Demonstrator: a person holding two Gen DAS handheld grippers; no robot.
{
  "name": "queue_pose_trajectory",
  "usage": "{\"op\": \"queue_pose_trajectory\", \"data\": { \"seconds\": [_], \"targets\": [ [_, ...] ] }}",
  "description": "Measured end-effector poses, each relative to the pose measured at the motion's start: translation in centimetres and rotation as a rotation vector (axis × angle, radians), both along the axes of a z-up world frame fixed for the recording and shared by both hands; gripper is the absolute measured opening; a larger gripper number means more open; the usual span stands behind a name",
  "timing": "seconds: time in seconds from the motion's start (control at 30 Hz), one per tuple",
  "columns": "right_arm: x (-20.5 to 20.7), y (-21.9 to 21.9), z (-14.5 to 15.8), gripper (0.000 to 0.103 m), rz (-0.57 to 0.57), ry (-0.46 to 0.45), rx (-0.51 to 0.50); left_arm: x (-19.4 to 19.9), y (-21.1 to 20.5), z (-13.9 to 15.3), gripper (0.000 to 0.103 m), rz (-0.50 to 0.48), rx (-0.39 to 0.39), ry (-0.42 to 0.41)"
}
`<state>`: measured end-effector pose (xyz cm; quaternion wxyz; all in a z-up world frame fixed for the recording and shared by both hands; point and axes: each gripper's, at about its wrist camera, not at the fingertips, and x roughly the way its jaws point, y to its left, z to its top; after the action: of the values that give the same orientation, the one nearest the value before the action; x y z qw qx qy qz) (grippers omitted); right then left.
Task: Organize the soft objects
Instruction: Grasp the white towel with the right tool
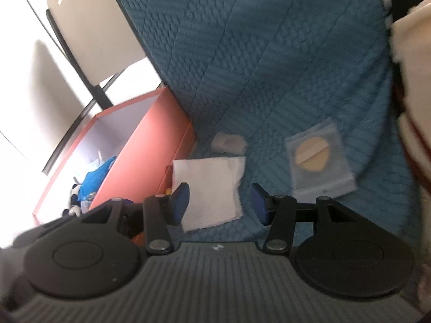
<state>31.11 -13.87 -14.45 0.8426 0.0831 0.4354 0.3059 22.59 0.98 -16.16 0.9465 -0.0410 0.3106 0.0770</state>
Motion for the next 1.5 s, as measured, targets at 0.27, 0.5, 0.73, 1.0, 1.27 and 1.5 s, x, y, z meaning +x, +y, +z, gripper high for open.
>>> {"op": "queue_pose_trajectory", "data": {
  "seconds": [0.27, 0.5, 0.73, 1.0, 1.27, 1.5],
  "targets": [
    [3.7, 3.3, -3.0, 0.054, 0.079, 0.130, -0.009, 1.5, 0.3, -1.9, 0.025, 0.117, -0.008, 0.019],
    [5.2, 6.0, -5.2, 0.054, 0.159, 0.136, -0.094, 2.6, 0.7, -3.1, 0.025, 0.178, -0.014, 0.036],
    [5.8, 8.4, -6.8, 0.056, 0.252, 0.143, -0.112, 3.1, 1.1, -4.0, 0.026, 0.216, -0.028, 0.067],
    [6.5, 10.2, -7.6, 0.064, 0.322, 0.136, -0.123, 3.2, 0.8, -4.7, 0.027, 0.222, -0.063, 0.088],
    [5.7, 11.7, -7.7, 0.062, 0.388, 0.060, -0.205, 3.2, 0.0, -5.1, 0.027, 0.233, -0.038, 0.106],
    [6.2, 11.0, -7.7, 0.008, 0.360, 0.035, -0.251, 3.1, 0.0, -5.0, 0.041, 0.229, -0.037, 0.099]
  ]
}}
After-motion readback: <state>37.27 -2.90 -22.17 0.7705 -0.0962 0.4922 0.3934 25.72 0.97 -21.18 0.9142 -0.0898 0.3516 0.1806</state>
